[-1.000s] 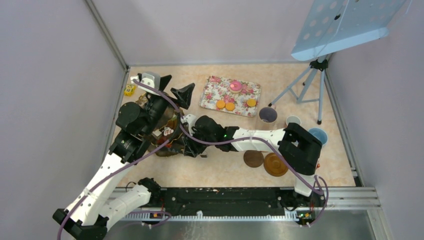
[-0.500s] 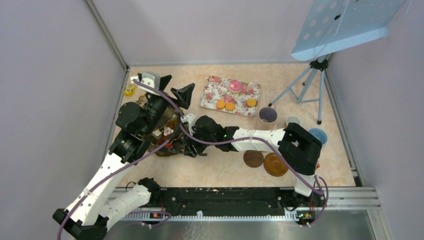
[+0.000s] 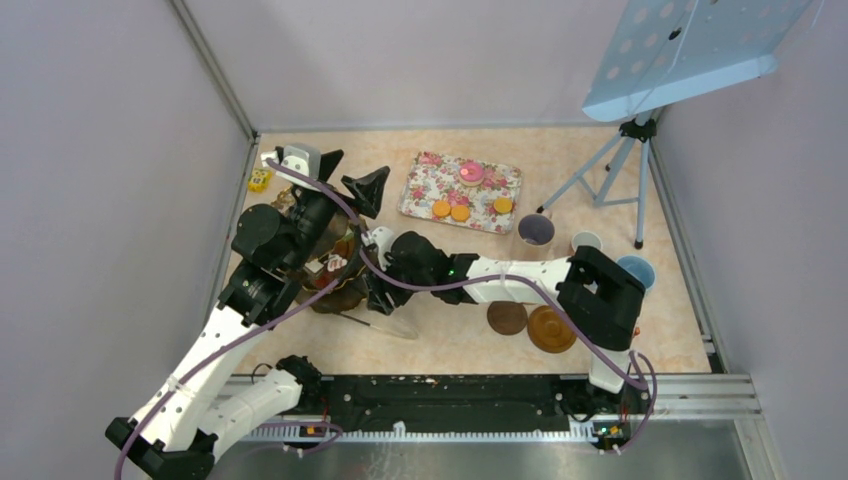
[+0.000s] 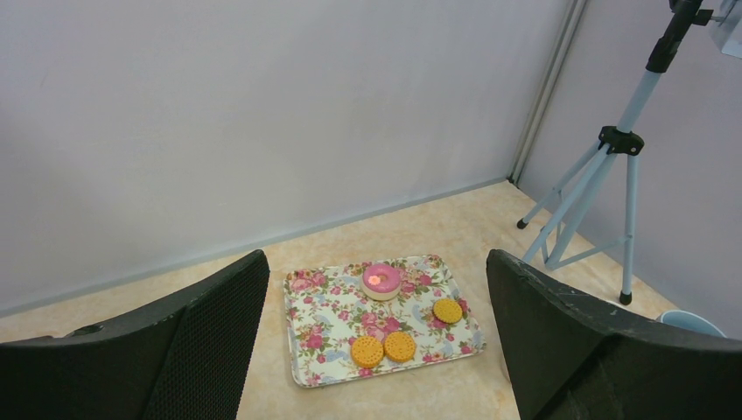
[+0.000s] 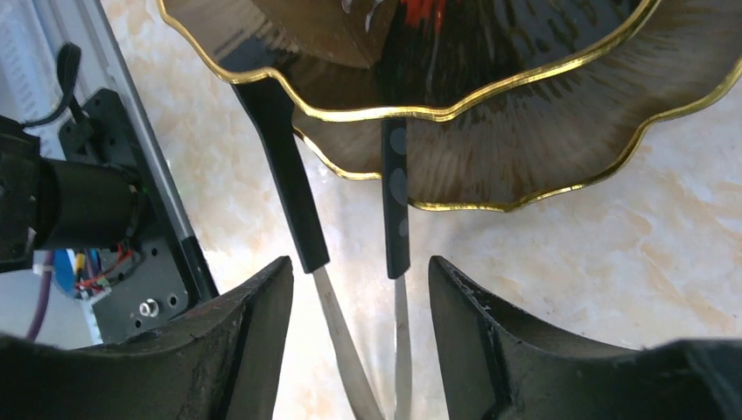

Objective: Serve the afternoon tea

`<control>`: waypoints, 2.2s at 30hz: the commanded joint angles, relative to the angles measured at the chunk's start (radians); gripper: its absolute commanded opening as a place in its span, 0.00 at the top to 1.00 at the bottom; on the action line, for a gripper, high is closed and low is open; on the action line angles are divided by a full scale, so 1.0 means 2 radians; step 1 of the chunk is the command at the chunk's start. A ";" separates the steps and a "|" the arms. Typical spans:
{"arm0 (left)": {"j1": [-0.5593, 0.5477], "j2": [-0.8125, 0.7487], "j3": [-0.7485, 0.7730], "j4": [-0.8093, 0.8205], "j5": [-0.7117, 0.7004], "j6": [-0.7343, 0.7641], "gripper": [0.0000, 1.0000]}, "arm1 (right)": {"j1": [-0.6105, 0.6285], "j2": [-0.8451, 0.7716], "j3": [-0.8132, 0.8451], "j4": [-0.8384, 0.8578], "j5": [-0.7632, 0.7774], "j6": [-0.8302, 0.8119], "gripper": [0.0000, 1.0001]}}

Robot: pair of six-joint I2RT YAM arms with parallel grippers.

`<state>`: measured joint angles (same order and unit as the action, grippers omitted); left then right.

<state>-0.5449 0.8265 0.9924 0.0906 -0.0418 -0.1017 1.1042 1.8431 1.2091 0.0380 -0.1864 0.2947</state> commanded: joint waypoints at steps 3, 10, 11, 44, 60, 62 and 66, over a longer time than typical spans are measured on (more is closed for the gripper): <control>-0.001 -0.007 -0.001 0.018 0.004 0.002 0.01 | 0.007 -0.029 -0.032 0.054 -0.003 -0.017 0.35; -0.001 -0.007 -0.001 0.017 0.003 0.003 0.01 | 0.036 -0.031 -0.108 0.146 0.035 -0.081 0.16; -0.001 -0.007 -0.001 0.017 0.002 0.003 0.01 | 0.039 -0.026 -0.114 0.153 0.047 -0.090 0.15; -0.001 -0.004 -0.001 0.018 0.001 0.004 0.01 | 0.098 0.027 -0.193 0.335 0.218 -0.178 0.51; -0.001 0.000 -0.001 0.018 0.000 0.006 0.01 | 0.098 -0.142 -0.273 0.178 0.322 -0.116 0.60; -0.001 0.001 -0.001 0.017 0.000 0.006 0.01 | 0.098 -0.157 -0.274 0.149 0.345 -0.113 0.61; -0.001 0.001 -0.001 0.018 0.000 0.006 0.01 | 0.089 -0.188 -0.279 0.115 0.387 -0.112 0.62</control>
<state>-0.5449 0.8276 0.9924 0.0906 -0.0418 -0.1013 1.2934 1.5585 0.6609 0.3302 0.4725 0.0460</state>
